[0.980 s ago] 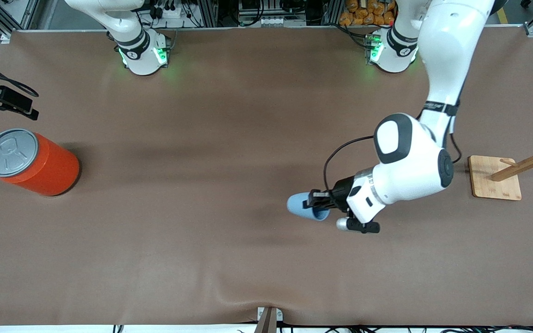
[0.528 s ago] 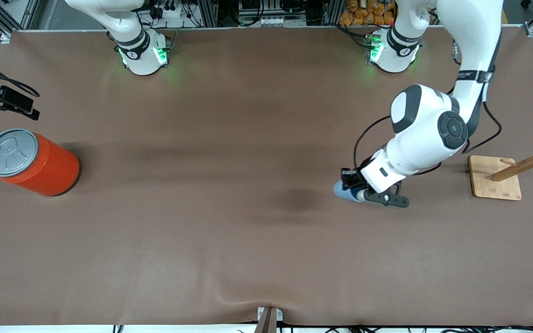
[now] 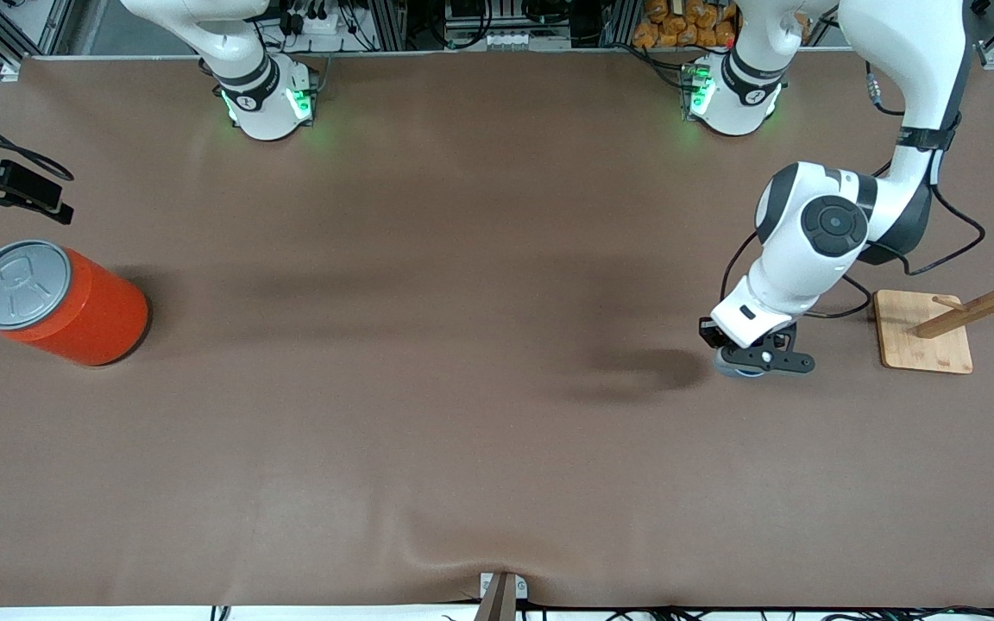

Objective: Flip cup
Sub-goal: 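Rotate the blue cup upright with the left gripper, opening facing up, then set the blue cup upright on the table and open the left gripper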

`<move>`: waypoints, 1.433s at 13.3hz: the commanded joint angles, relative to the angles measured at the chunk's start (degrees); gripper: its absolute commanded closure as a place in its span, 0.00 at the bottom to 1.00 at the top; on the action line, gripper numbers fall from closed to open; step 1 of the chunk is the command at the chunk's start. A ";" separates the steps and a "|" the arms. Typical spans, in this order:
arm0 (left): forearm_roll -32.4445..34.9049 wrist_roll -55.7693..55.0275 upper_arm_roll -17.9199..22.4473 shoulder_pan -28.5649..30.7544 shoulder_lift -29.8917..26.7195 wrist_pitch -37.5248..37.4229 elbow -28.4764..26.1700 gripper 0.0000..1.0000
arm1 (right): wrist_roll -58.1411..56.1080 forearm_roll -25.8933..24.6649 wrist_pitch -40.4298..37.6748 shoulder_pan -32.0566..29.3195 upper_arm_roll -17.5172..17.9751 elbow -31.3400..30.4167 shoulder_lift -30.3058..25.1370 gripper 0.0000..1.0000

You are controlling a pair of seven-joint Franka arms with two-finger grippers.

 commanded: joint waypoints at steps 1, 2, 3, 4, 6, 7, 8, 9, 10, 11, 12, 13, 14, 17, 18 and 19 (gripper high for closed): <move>1.87 -1.75 -0.36 2.04 -2.68 11.72 -10.40 1.00 | -0.47 -0.42 -0.33 0.03 -0.09 0.80 0.26 0.00; 1.87 -1.93 -0.27 2.04 -1.81 15.44 -12.09 1.00 | -0.47 -0.42 -0.33 0.03 -0.09 0.80 0.26 0.00; 1.87 -1.93 -0.18 2.04 -1.72 15.47 -12.29 1.00 | -0.47 -0.42 -0.33 0.03 -0.09 0.80 0.26 0.00; 1.87 -1.93 -0.18 2.21 -1.80 15.39 -12.46 1.00 | -0.47 -0.33 -0.33 0.12 -0.09 0.80 0.26 0.00; 1.87 -1.93 -0.09 2.66 -1.11 15.47 -12.38 1.00 | -0.47 -0.33 -0.42 0.21 -0.09 0.80 0.26 0.00; 1.87 -1.93 -0.09 2.66 -1.01 15.39 -12.38 1.00 | -0.47 -0.33 -0.42 0.21 -0.09 0.80 0.26 0.00; 1.87 -1.93 -0.01 2.74 -0.93 15.39 -12.38 1.00 | -0.47 -0.33 -0.42 0.21 -0.09 0.80 0.26 0.00; 1.87 -1.93 0.08 2.83 -0.84 15.39 -12.38 1.00 | -0.47 -0.33 -0.42 0.21 -0.09 0.80 0.26 0.00; 1.87 -1.84 0.26 2.92 -1.01 15.04 -12.38 1.00 | -0.47 -0.33 -0.42 0.21 -0.09 0.80 0.26 0.00; 1.87 -1.84 0.26 3.09 -1.45 13.56 -12.38 1.00 | -0.47 -0.33 -0.42 0.21 -0.09 0.80 0.26 0.00; 2.48 -1.84 0.26 3.18 -1.54 12.93 -12.38 1.00 | -0.47 -0.33 -0.42 0.30 -0.09 0.80 0.26 0.00; 3.27 -1.93 0.26 3.27 -1.45 12.93 -12.38 1.00 | -0.47 -0.33 -0.42 0.30 -0.09 0.80 0.26 0.00; 3.36 -1.93 0.26 3.27 -1.19 12.93 -12.20 0.93 | -0.47 -0.33 -0.42 0.21 -0.09 0.80 0.26 0.00; 3.36 -3.24 0.35 3.27 -1.36 12.75 -11.85 0.00 | -0.47 -0.33 -0.42 0.21 -0.09 0.80 0.26 0.00; 3.36 -4.12 0.26 3.27 -1.36 12.32 -11.41 0.00 | -0.47 -0.33 -0.42 0.21 -0.09 0.80 0.26 0.00; 3.36 -4.74 0.26 3.27 -1.45 11.88 -10.97 0.00 | -0.47 -0.33 -0.33 0.21 -0.09 0.80 0.26 0.00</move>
